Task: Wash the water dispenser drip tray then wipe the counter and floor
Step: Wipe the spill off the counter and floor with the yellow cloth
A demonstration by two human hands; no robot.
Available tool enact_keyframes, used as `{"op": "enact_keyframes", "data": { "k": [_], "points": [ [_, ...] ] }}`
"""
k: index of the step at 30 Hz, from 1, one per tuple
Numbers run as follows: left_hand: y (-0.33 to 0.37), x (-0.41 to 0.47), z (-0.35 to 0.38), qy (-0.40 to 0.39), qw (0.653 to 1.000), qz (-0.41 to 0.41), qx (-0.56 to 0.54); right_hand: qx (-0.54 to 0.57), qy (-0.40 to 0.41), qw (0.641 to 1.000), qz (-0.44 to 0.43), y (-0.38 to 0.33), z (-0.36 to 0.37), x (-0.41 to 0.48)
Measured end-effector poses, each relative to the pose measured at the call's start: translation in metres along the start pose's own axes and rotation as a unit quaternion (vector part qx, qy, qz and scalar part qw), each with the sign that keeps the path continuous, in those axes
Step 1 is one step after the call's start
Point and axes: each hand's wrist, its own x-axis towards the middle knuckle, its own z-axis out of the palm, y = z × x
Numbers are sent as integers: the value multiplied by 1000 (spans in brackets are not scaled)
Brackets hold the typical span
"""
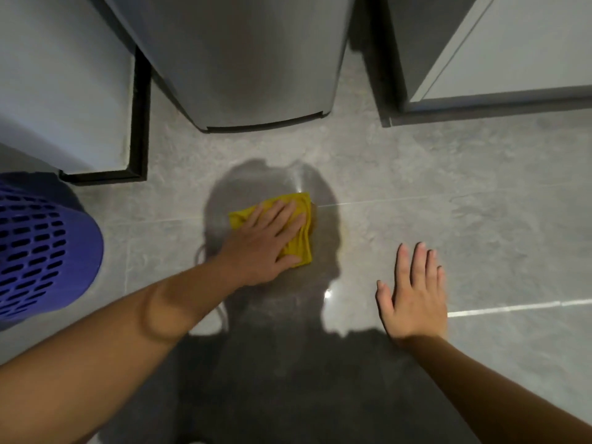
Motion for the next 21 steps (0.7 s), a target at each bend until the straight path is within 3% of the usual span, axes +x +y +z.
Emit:
{"op": "enact_keyframes", "data": {
  "k": [3, 5, 12, 17, 19, 21],
  "points": [
    [51, -18, 17, 11, 997, 80, -3, 6, 9, 1000, -3, 1, 1, 0],
    [65, -52, 32, 22, 997, 75, -19, 6, 11, 1000, -2, 2, 1, 0],
    [30, -142, 59, 11, 984, -154, -86, 9, 2, 1000, -6, -2, -5, -2],
    [3, -67, 31, 31, 963, -249, -100, 12, -4, 1000, -11, -1, -8, -2],
    [-12, -22, 13, 10, 970, -221, -106, 10, -5, 1000, -18, 0, -7, -1],
    [-18, 22, -4, -11, 987, -143, -79, 15, -10, 1000, -18, 0, -7, -1]
  ]
}}
